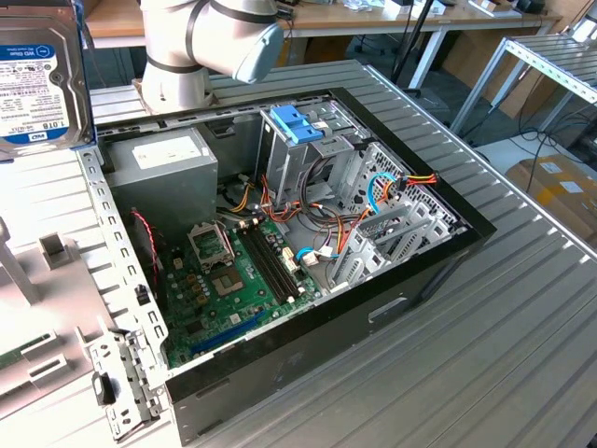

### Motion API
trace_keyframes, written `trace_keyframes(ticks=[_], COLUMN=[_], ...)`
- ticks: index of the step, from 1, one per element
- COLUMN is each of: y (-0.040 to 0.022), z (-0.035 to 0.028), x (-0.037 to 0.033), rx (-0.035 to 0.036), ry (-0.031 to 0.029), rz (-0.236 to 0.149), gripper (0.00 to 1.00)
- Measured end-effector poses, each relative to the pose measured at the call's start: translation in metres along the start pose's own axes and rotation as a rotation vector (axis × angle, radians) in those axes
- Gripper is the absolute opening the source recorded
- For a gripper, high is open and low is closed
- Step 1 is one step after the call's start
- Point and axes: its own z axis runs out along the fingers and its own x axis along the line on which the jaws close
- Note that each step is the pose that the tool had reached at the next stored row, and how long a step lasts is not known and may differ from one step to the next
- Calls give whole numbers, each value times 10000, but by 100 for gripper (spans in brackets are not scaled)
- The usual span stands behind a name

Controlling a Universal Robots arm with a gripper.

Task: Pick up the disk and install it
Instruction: 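Pick up the disk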

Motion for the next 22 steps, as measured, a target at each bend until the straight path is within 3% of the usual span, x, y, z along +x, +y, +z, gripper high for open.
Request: trace_keyframes(ticks=[22], y=[-317], z=[-3], x=[33], rx=[0], ry=[0], rz=[0], gripper=[37])
